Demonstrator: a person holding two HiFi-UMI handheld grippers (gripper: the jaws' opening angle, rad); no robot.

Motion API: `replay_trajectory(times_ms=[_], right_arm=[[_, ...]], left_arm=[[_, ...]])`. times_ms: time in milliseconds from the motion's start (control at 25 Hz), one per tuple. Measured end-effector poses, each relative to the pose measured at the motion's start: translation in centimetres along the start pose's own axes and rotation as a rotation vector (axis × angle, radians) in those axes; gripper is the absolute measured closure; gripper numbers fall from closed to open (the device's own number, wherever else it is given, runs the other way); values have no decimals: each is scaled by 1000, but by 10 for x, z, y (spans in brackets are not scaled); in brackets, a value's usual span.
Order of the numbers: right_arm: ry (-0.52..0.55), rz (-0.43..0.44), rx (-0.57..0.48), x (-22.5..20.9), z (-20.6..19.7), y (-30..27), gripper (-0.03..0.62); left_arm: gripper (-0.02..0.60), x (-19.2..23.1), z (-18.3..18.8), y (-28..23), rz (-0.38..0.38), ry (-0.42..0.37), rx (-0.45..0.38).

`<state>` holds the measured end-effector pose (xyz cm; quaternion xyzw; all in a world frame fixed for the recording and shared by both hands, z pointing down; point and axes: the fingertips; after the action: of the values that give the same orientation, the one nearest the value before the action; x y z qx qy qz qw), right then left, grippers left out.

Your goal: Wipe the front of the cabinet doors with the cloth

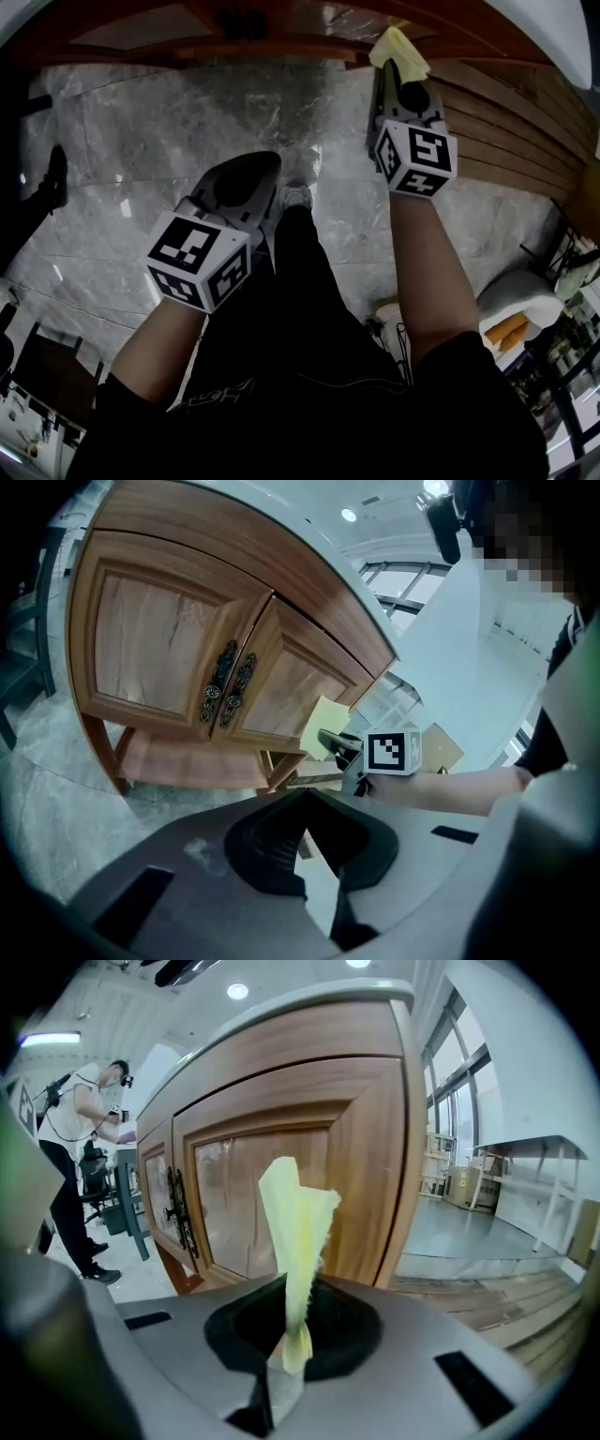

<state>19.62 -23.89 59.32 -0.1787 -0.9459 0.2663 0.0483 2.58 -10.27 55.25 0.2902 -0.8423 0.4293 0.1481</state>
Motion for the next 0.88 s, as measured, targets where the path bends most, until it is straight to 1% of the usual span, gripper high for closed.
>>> replay_trajectory(times_ms=[280, 520, 720, 880], right_arm=[[-42, -72, -1, -40, -12, 22, 553], [-115, -124, 0, -67, -25, 38, 553], [-150, -158, 2, -82, -34, 49, 553], [-152, -163, 15, -80, -43, 51, 553]], left_arm=[[575, -13, -1, -14, -3, 1, 25], [575, -24, -5, -23, -6, -14, 49], [575, -29, -8, -28, -3, -29, 65], [575, -27, -13, -28, -3, -26, 76]])
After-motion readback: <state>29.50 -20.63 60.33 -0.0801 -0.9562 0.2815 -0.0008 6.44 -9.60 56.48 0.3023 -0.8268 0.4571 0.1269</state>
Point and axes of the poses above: the fingertips, and each gripper's own axes: y backward along the fingers, x to its left, z out of its top, and after that the axes turned 7 degrees about z, right-handed
